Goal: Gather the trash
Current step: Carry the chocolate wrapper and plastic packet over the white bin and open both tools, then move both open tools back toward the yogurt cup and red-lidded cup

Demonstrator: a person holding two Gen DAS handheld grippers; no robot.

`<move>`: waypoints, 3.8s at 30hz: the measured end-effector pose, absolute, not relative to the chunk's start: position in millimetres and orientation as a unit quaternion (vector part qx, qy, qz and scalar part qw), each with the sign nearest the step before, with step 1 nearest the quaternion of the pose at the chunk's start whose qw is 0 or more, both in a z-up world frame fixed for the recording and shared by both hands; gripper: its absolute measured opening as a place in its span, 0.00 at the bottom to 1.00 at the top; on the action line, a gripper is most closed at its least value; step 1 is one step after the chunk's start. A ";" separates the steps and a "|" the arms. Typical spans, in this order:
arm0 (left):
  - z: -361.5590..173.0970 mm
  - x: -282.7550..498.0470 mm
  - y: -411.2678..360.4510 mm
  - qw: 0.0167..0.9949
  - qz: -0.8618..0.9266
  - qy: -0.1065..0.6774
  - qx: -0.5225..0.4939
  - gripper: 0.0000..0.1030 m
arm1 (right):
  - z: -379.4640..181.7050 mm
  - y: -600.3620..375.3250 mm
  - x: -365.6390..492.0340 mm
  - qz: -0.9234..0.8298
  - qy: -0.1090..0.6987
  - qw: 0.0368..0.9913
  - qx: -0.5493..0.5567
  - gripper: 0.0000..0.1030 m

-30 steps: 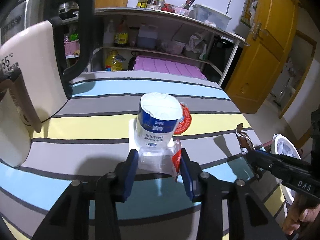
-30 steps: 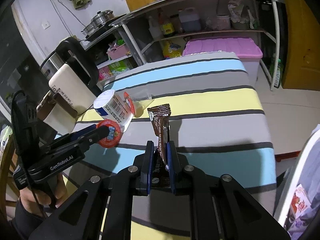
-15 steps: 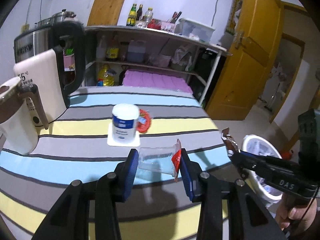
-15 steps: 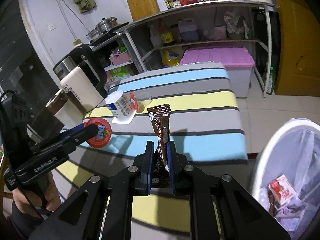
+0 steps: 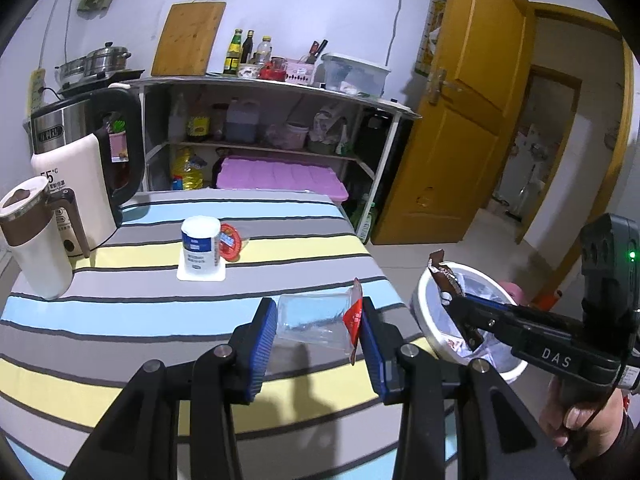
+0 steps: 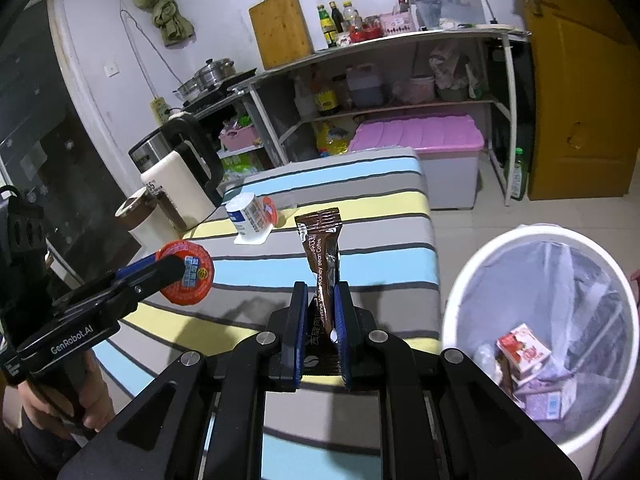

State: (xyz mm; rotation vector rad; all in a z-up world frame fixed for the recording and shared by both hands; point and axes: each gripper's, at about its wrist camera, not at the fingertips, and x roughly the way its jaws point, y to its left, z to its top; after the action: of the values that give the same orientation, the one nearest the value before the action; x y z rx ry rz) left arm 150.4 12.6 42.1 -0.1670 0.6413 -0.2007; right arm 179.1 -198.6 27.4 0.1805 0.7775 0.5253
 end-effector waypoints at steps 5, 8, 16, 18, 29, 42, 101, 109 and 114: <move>45.7 139.3 2.3 0.941 -0.104 0.312 -0.079 0.40 | 32.6 -213.6 166.0 0.242 0.367 0.894 0.087 0.14; 47.4 136.9 -4.3 0.940 -0.110 0.313 -0.078 0.40 | 33.6 -221.6 161.4 0.233 0.366 0.897 0.089 0.14; 48.6 140.1 -27.9 0.937 -0.136 0.315 -0.070 0.40 | 29.8 -251.6 154.1 0.197 0.366 0.904 0.098 0.14; 48.0 143.6 -36.4 0.935 -0.144 0.317 -0.067 0.40 | 27.5 -262.6 153.8 0.186 0.367 0.906 0.102 0.14; 33.3 176.0 -89.5 0.921 -0.192 0.336 -0.050 0.40 | 7.2 -314.9 161.3 0.125 0.385 0.906 0.121 0.14; 6.0 214.8 -150.3 0.895 -0.241 0.373 -0.029 0.40 | -25.6 -349.4 175.6 0.086 0.421 0.892 0.143 0.14; 22.9 135.6 -87.7 0.924 -0.168 0.339 -0.053 0.46 | 12.5 -310.7 126.6 0.140 0.381 0.905 0.126 0.42; 21.8 100.8 -48.2 0.934 -0.106 0.334 -0.068 0.46 | 22.2 -275.2 111.0 0.183 0.355 0.911 0.100 0.42; 21.7 89.5 -29.0 0.936 -0.076 0.335 -0.073 0.46 | 23.7 -254.6 106.0 0.210 0.363 0.904 0.084 0.42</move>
State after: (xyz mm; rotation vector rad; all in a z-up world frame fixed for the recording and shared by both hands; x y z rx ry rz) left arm 89.5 -29.0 21.7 -0.1498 0.6840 -0.1559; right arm 106.0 -254.6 23.7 0.1737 0.7500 0.4346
